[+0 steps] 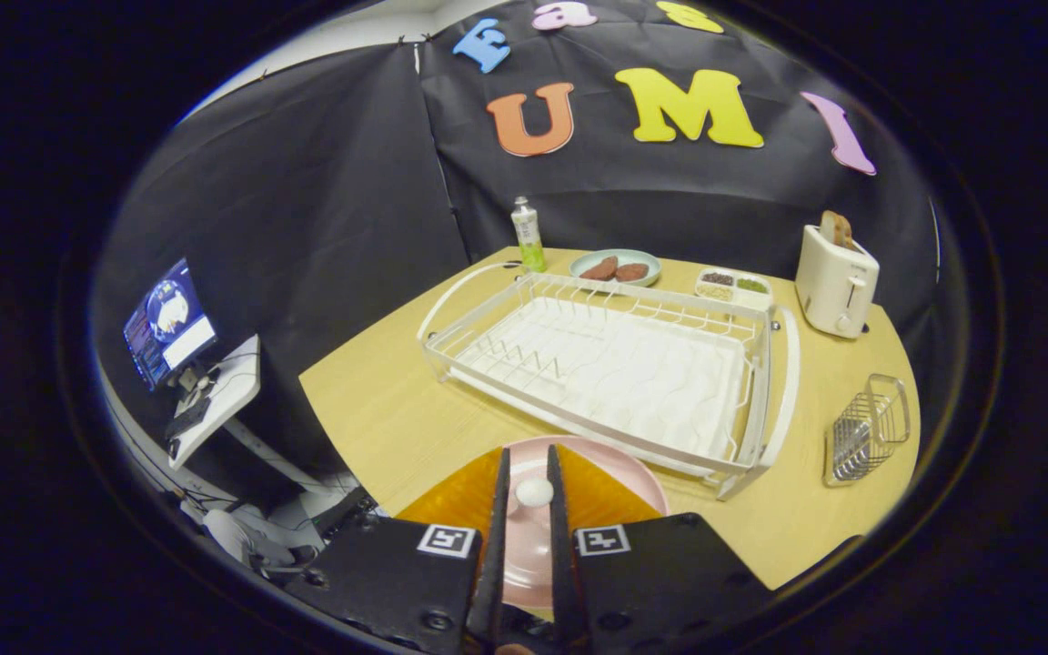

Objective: Take the plate from the dish rack, then take the spoon from the basket and place it into the plate.

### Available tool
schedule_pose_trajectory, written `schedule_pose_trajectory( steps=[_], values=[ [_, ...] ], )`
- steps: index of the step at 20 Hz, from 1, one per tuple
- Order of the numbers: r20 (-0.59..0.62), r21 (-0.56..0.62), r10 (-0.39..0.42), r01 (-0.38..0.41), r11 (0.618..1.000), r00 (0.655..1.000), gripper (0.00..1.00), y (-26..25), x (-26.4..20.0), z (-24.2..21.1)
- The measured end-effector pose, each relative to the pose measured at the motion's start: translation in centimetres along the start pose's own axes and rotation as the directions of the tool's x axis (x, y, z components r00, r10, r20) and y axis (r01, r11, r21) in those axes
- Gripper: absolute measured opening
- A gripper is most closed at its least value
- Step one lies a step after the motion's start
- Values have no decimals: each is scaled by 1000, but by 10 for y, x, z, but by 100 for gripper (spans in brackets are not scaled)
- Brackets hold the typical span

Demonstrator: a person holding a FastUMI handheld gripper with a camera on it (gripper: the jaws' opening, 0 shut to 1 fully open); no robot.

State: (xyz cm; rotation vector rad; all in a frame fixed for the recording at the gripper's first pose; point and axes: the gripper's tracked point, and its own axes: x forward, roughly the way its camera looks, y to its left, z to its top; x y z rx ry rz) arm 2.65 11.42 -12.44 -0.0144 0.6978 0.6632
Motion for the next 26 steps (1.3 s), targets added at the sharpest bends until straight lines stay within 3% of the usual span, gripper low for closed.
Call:
schedule_pose_trajectory(
  steps=[1,4,7,9,13,16,20,23,26],
  values=[
    [17,10,-11,11,1000,1000,42,-4,-1,4],
    [68,20,-64,63,998,996,56,-18,-5,12],
    [184,27,-141,138,990,973,77,-29,-24,30],
    [281,33,-213,212,977,936,83,-40,-42,43],
    [454,99,-353,348,932,818,98,-57,-87,52],
    [523,128,-419,418,899,742,100,-63,-118,49],
    [592,172,-430,415,894,682,100,-48,-148,49],
    [643,173,-454,460,871,618,100,-52,-171,56],
    [653,152,-445,469,870,613,100,-47,-177,47]
  ],
)
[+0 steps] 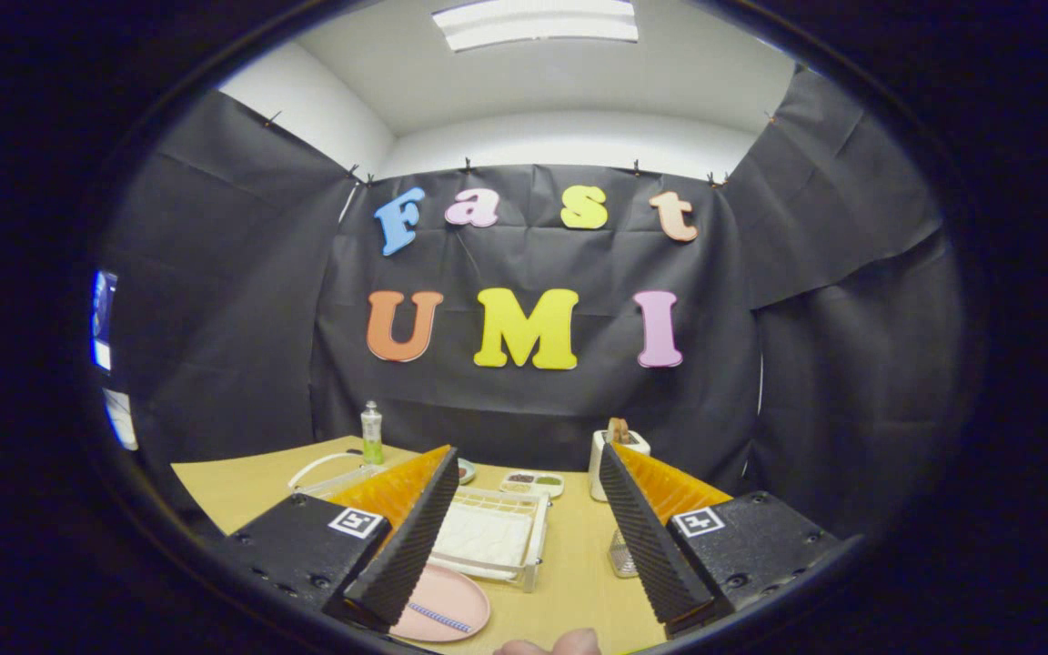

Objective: Take the plate from the dish rack, then take the spoon from the basket and place it into the plate.

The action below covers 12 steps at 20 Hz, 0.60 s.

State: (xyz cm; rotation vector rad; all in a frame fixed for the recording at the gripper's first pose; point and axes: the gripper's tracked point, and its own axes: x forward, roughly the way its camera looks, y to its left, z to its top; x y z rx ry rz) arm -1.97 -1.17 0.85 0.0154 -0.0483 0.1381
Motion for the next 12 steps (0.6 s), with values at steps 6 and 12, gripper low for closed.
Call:
schedule_pose_trajectory(
  steps=[6,12],
  values=[
    [-31,31,24,-23,999,999,100,0,-10,-23],
    [42,26,0,-2,1000,999,100,-9,-21,-12]
  ],
)
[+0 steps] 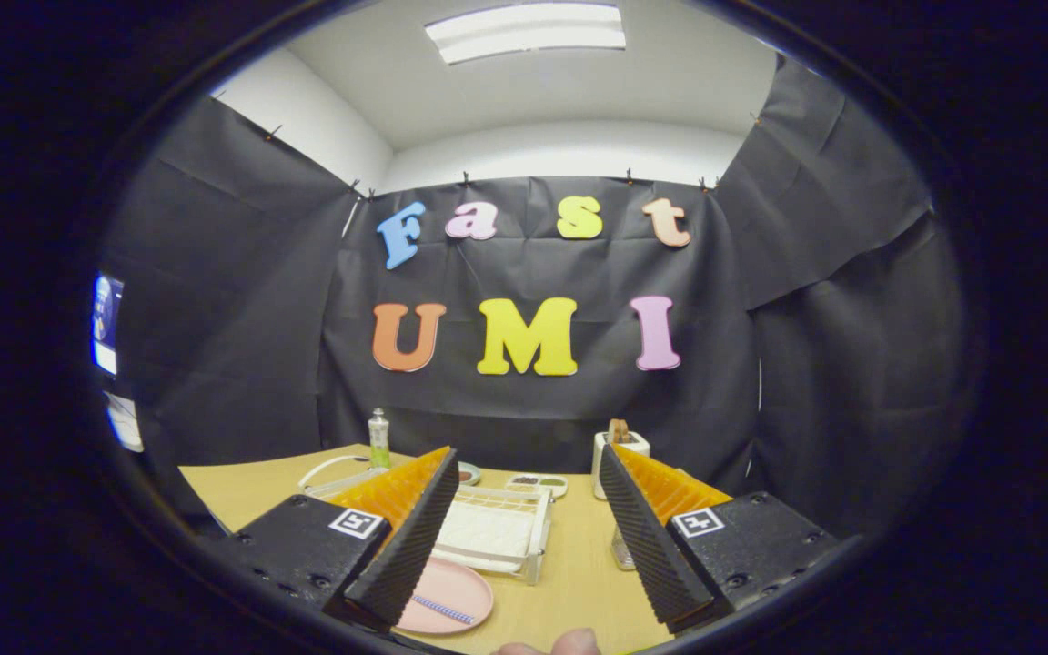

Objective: Take the plate from the dish rack, then take the spoon from the basket and place it into the plate.

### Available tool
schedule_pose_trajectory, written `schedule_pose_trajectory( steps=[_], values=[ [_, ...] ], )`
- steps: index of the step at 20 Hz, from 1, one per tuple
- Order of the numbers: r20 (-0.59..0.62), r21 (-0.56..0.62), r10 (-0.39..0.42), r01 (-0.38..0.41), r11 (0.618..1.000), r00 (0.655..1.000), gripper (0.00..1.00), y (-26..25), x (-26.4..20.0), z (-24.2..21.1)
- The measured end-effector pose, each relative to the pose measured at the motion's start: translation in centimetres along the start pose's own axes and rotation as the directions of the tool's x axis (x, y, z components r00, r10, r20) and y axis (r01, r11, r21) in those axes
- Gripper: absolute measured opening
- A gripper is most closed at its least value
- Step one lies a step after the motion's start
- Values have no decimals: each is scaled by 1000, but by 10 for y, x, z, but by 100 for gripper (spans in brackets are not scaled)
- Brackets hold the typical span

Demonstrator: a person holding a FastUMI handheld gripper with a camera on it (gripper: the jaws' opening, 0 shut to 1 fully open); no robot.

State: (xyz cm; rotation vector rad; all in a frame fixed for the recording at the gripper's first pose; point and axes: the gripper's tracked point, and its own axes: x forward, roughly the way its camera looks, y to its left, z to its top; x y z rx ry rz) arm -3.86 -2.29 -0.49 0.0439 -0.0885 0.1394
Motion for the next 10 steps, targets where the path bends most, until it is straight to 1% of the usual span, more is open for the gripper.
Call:
schedule_pose_trajectory(
  steps=[3,10],
  values=[
    [-31,36,30,-28,999,999,100,6,2,-8],
    [-52,61,15,-12,998,999,100,-1,6,-12]
  ],
)
